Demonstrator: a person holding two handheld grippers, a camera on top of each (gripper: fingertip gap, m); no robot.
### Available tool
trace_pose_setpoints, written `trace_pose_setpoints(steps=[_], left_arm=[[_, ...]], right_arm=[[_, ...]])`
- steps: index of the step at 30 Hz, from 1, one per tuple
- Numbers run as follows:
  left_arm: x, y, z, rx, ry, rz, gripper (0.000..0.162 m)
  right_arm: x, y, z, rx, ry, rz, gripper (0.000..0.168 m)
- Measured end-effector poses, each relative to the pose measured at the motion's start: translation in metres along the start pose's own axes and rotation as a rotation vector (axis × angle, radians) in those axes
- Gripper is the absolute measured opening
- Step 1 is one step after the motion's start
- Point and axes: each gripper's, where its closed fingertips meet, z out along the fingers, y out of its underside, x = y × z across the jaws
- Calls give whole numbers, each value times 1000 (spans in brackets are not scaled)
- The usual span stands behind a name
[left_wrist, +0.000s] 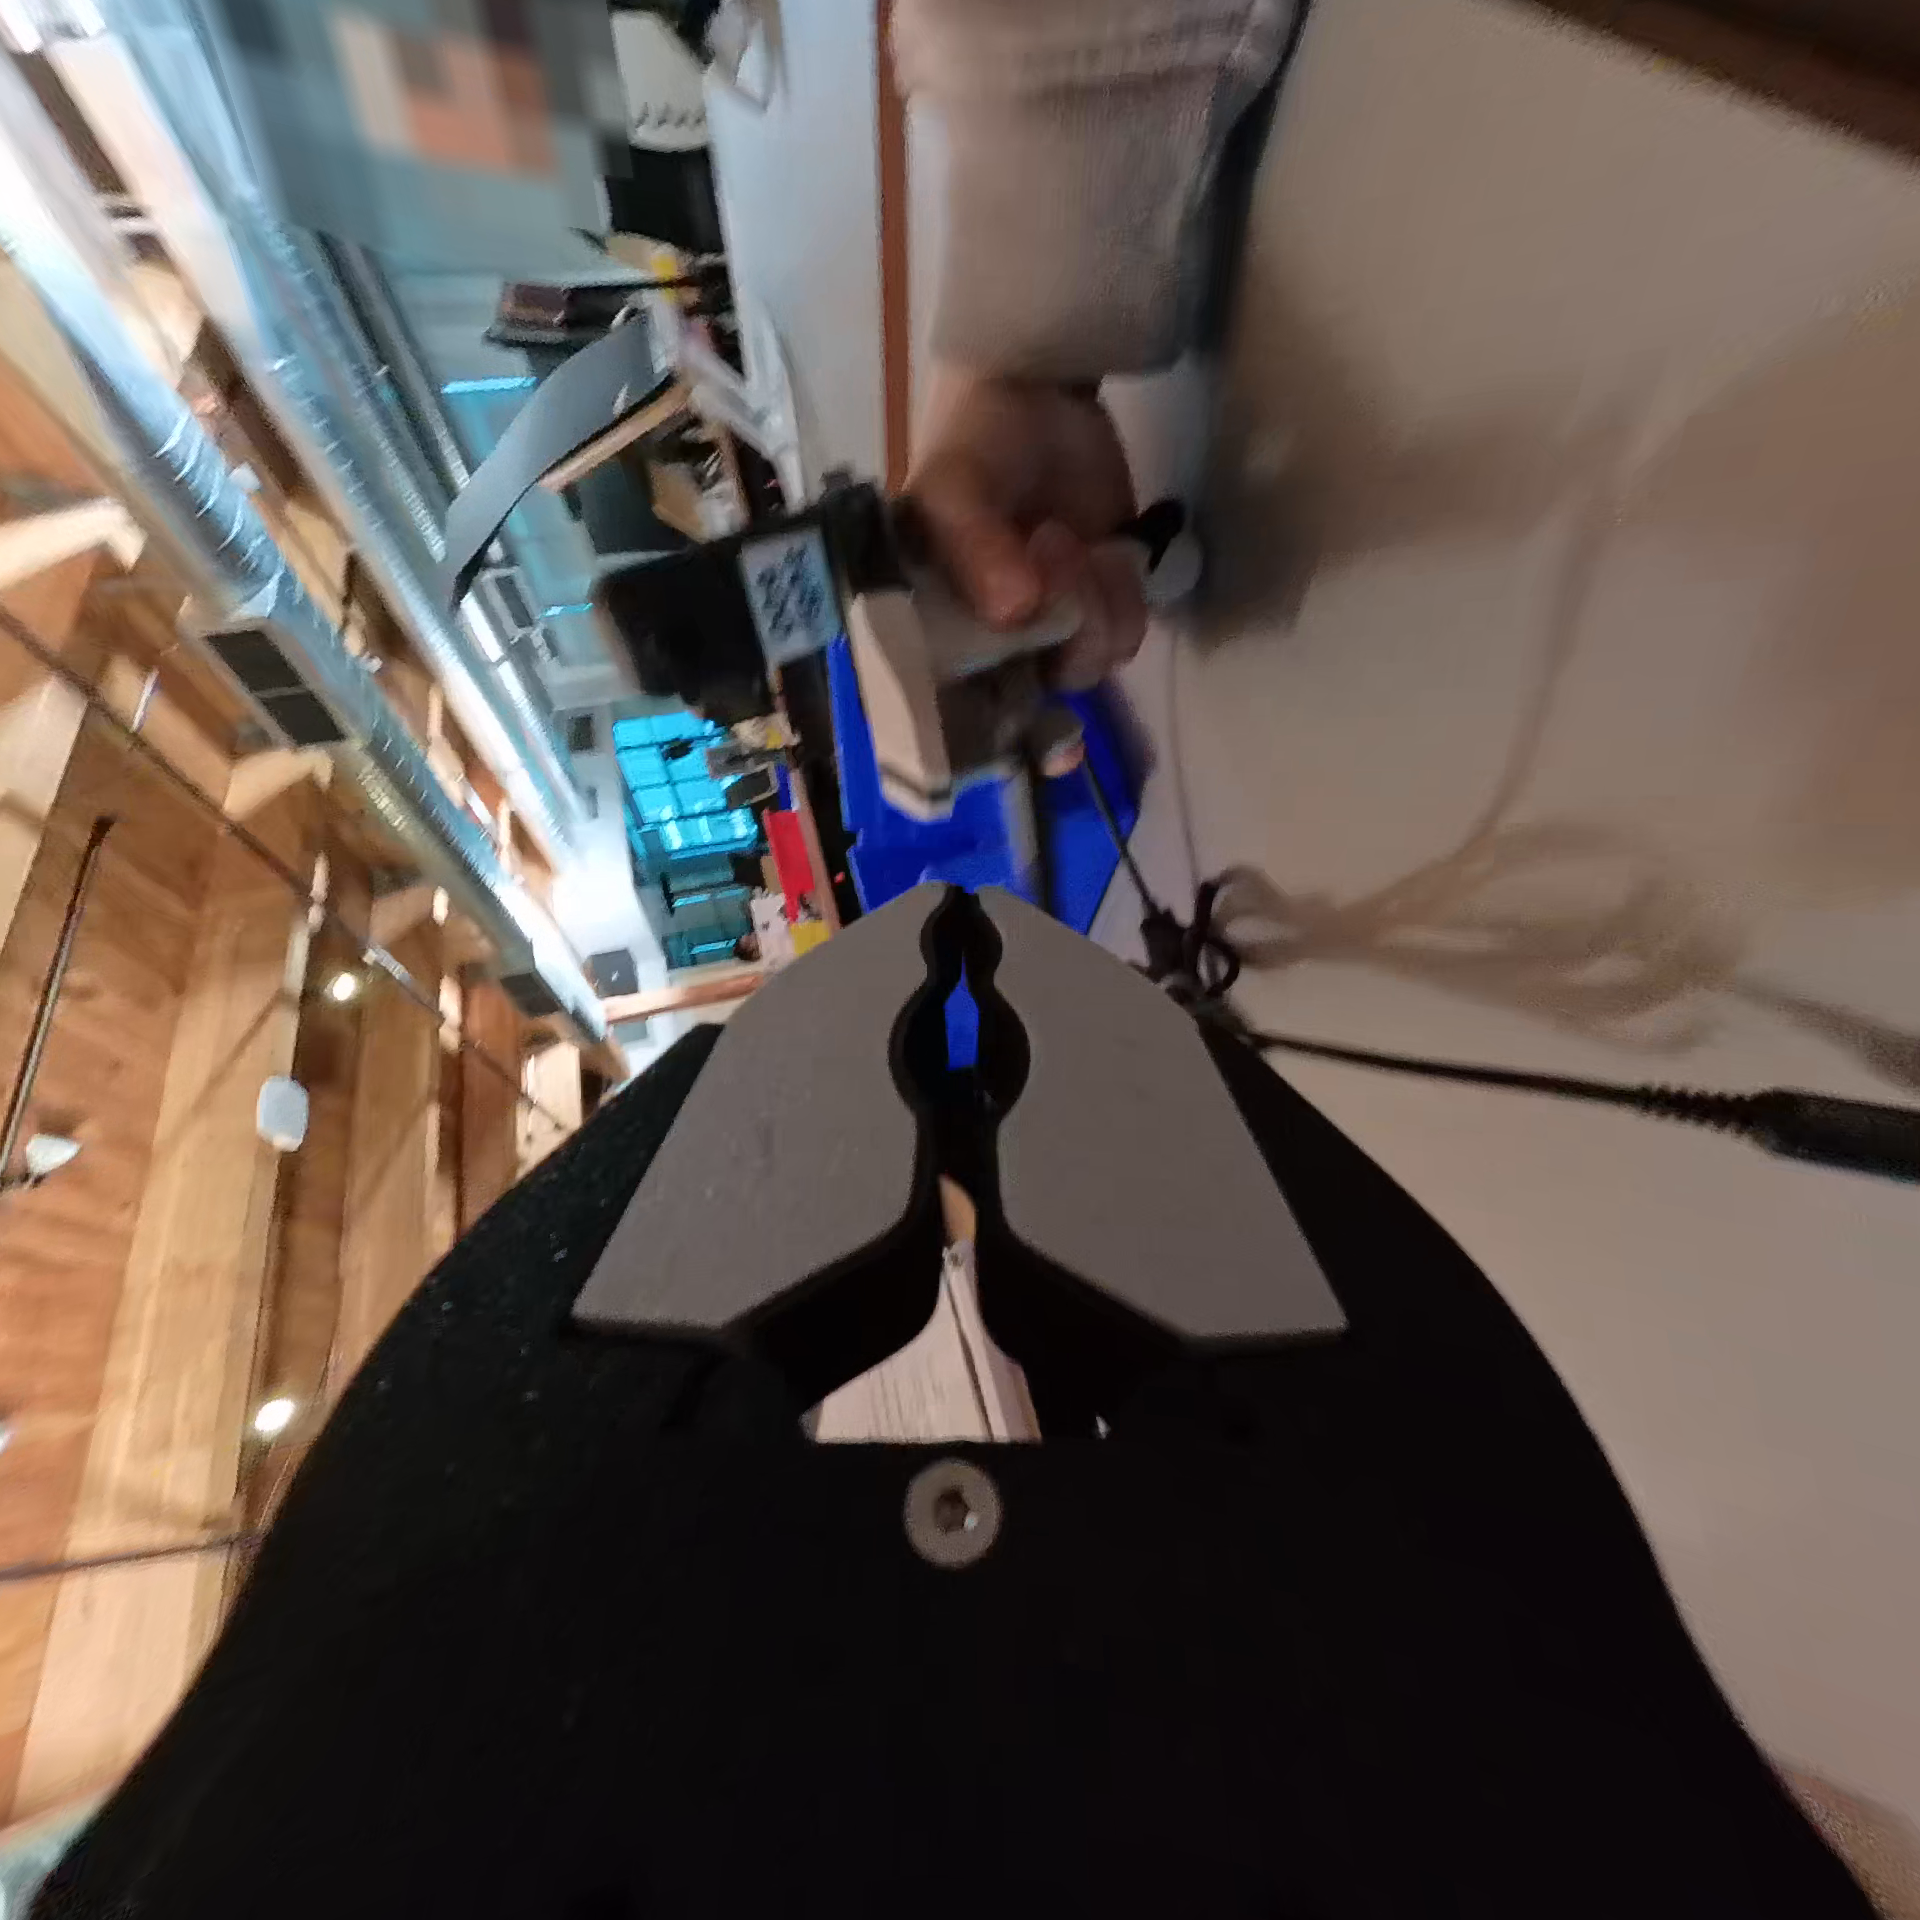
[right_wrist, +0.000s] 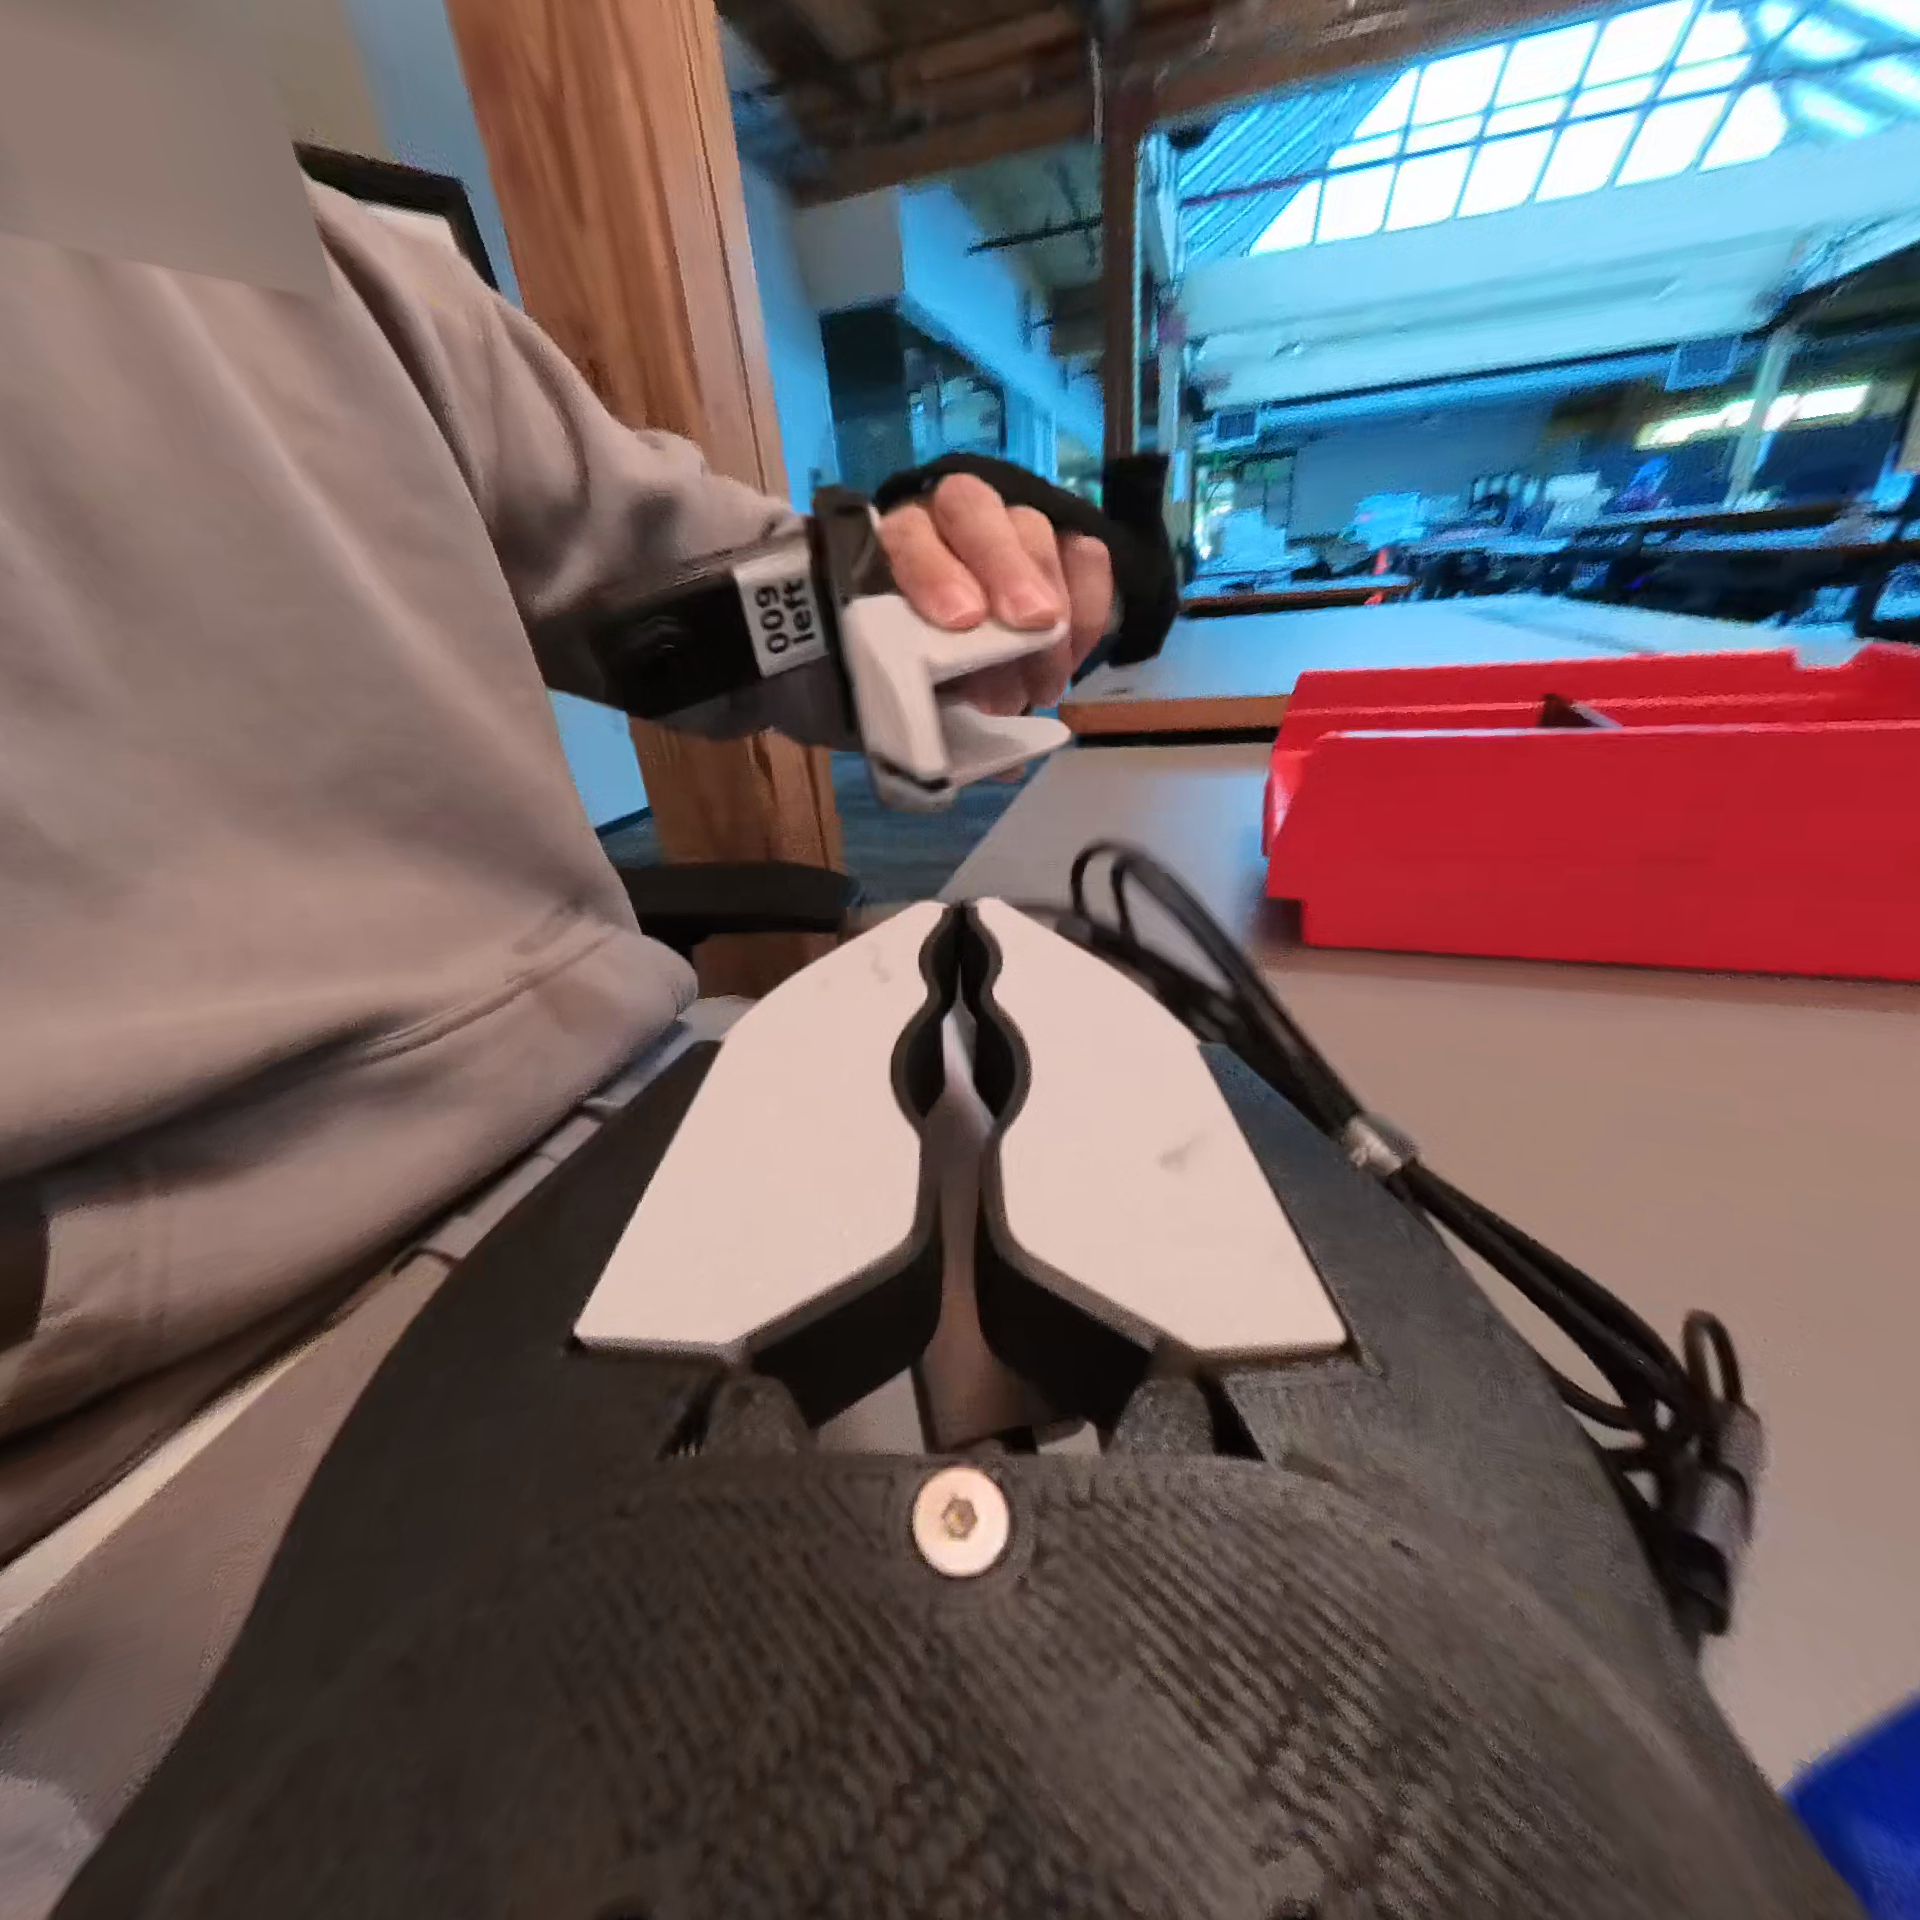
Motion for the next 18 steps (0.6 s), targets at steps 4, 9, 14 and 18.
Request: trace_pose_setpoints(steps=[4,9,14,18], left_arm=[[9,15,-7,-35,5,-34,0],[67,5,0,-29,165,-123,21],[91,-30,26,-56,199,-404,28],[98,-30,33,-77,216,-655,26]], right_arm=[[8,-8,-10,81,45,7,0],[11,1,-2,5,91,-42,0],[12,12,0,-78,128,-44,2],[3,32,-26,-405,198,-14,39]])
